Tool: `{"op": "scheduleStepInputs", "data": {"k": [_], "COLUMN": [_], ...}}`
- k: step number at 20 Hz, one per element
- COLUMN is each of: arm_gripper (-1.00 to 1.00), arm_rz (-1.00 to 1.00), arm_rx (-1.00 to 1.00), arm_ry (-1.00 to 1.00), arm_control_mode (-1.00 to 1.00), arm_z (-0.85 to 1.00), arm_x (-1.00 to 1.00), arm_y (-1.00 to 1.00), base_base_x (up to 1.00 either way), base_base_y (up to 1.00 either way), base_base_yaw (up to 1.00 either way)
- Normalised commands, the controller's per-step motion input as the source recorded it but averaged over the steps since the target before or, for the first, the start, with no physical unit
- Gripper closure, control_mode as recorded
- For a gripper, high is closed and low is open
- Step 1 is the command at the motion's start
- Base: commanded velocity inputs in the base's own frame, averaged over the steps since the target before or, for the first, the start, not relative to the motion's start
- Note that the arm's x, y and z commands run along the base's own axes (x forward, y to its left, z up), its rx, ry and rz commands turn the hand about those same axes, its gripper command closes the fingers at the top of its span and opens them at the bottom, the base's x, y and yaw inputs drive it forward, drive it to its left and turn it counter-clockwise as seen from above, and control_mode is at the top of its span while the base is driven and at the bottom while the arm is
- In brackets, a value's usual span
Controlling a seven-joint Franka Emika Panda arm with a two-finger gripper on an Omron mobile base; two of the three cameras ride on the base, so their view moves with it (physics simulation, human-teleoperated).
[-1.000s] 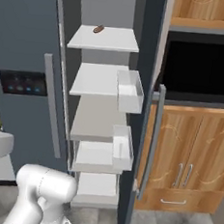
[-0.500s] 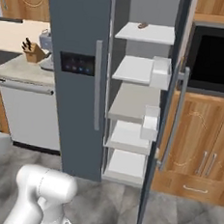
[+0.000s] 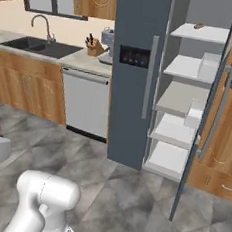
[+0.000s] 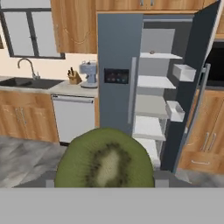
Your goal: Pick up the apple and kiwi from the fridge and place one fruit on each plate on the dining counter.
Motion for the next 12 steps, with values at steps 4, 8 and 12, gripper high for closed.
{"op": "scheduleStepInputs", "data": {"k": [4, 8, 12], "arm_gripper": [1.0, 1.0, 1.0], "arm_rz": [0.0, 0.0, 0.0], "arm_rx": [0.0, 0.0, 0.0], "arm_ry": [0.0, 0.0, 0.0], "arm_control_mode": [1.0, 1.0, 1.0], "arm_z": [0.0, 0.0, 0.0], "arm_x": [0.0, 0.0, 0.0], "arm_y": [0.0, 0.0, 0.0], "base_base_x": [-1.0, -1.0, -1.0], "base_base_y": [0.03, 0.05, 0.3], "base_base_yaw": [0.37, 0.35, 0.3]}}
